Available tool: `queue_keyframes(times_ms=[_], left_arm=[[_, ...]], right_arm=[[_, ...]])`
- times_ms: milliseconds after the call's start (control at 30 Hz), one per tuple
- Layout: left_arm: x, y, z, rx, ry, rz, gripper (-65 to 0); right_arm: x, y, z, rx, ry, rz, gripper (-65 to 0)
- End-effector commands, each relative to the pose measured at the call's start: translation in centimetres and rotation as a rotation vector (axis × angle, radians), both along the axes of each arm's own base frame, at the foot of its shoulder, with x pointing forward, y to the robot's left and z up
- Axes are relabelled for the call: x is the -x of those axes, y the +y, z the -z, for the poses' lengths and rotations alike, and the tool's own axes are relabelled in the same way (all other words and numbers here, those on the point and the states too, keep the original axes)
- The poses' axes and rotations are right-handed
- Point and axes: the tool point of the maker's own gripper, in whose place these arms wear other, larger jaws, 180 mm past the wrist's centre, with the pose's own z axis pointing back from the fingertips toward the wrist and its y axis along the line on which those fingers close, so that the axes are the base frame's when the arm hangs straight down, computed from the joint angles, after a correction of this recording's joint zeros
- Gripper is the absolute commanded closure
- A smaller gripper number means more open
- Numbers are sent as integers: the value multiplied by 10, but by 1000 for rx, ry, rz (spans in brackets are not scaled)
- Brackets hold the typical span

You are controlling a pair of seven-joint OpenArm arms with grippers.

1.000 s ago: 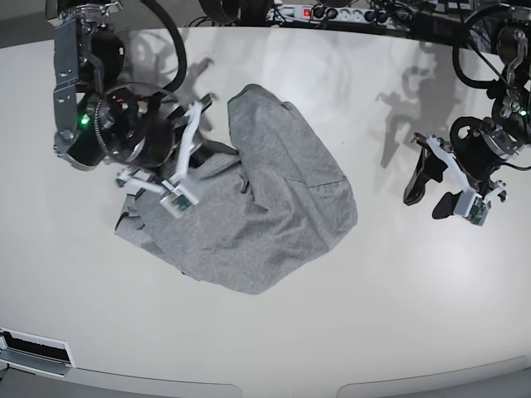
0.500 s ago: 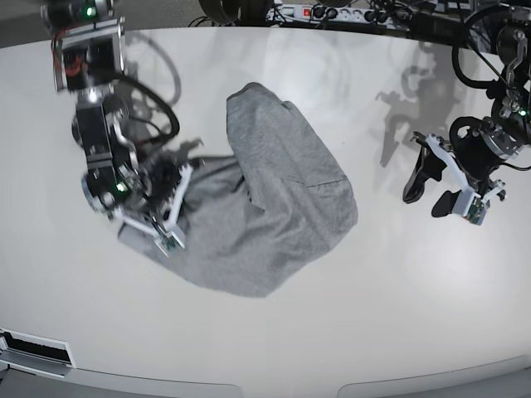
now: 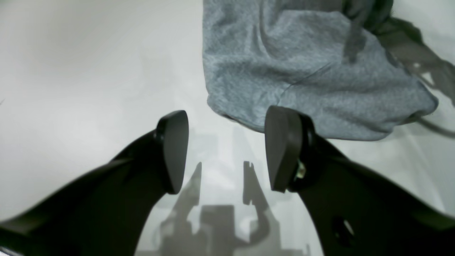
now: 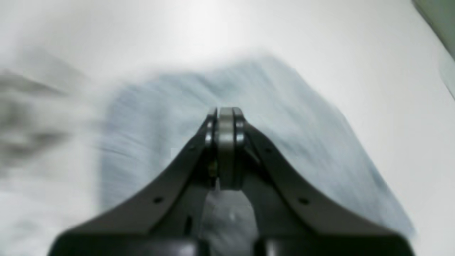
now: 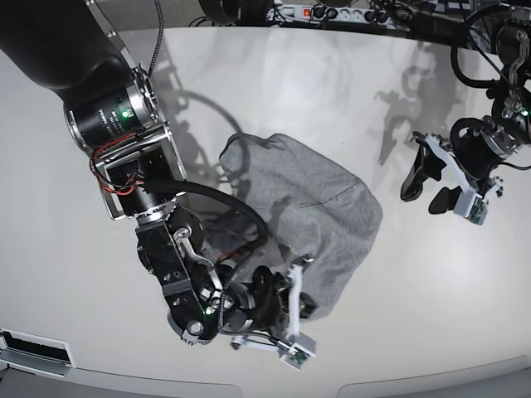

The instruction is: Layout the t-shirt on the table in an organized manner, then fold the t-shirt properly

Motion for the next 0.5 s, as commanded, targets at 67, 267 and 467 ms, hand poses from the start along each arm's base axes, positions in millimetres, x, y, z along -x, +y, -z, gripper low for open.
queue_keyframes(times_ms=[67,267,467], left_arm=[[-7,1,-14,5,-44,6,-356],[-8,1,-15,4,-47,6,-356],[-8,1,-15,5,-49,6,-356]], right_arm=[[31,45,-29,-166,58,-146,0],[86,55,49,-97,157,-128,0],[73,26,90,5,13,132,0]])
